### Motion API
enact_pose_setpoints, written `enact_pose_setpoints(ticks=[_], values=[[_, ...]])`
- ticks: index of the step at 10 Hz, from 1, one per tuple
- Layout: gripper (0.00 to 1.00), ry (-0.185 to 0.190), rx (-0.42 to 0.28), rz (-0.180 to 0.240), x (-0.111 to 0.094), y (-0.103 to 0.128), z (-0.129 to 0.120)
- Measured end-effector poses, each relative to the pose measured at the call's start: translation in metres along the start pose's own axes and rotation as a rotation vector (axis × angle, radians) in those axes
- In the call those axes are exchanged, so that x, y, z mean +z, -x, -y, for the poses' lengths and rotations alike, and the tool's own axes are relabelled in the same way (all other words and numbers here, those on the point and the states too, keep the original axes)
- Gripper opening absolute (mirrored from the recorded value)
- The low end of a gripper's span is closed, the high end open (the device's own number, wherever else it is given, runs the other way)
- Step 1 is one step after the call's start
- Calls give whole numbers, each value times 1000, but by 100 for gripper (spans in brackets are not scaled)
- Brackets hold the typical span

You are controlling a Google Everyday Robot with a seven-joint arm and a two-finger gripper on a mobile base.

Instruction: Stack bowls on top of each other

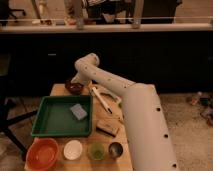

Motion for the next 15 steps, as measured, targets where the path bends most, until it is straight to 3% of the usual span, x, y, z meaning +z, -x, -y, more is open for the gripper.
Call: enact_pose_setpoints(ticks=[10, 15], values=[[77, -50, 94, 70, 34, 3, -3], [30, -70, 105, 72, 33, 1, -12]])
